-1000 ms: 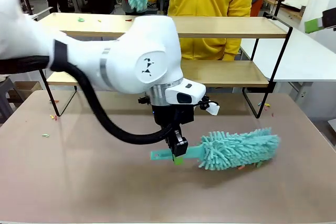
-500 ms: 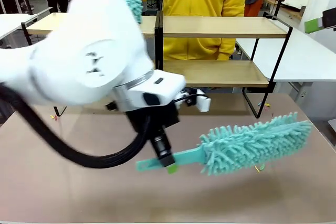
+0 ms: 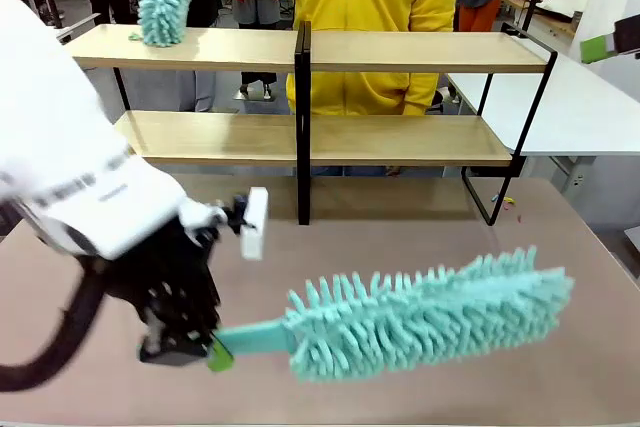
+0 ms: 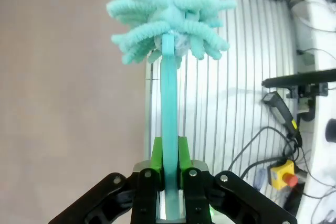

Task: Clean the shelves.
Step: Clean another randomly selected level of the Shelf with the Duster.

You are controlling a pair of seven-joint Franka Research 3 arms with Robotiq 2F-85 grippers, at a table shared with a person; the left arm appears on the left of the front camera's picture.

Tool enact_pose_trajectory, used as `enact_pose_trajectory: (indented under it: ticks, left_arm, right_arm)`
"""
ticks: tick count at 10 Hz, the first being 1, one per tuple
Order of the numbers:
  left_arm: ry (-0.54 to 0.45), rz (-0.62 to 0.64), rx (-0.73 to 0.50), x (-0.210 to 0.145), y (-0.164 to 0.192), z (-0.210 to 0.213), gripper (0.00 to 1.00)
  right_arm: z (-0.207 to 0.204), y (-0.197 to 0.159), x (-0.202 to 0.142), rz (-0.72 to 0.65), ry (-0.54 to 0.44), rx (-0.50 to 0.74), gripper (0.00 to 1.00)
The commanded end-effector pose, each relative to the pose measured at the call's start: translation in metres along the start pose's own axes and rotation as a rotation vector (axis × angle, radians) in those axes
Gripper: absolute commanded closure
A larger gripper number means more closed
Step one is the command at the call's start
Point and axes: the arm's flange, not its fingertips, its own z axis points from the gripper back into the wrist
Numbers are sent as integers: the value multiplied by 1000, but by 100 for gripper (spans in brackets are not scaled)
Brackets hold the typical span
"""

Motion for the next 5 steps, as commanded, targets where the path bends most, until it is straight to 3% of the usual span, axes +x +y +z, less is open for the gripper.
enact_pose_trajectory:
  ticks: [1,2,3,5]
  left_arm:
    - [56,-90,86,-92,-48,-14,87]
    - [37,19,133,-100,-50,-16,87]
    - [19,-37,38,-10,-10,20,87]
    - [19,-37,38,-10,-10,20,87]
  right_arm:
    - [0,-1,1,-3,-2,6,0]
    - [0,-1,1,-3,-2,6,0]
    - [0,-1,1,-3,-2,6,0]
    - [0,-1,1,-3,-2,6,0]
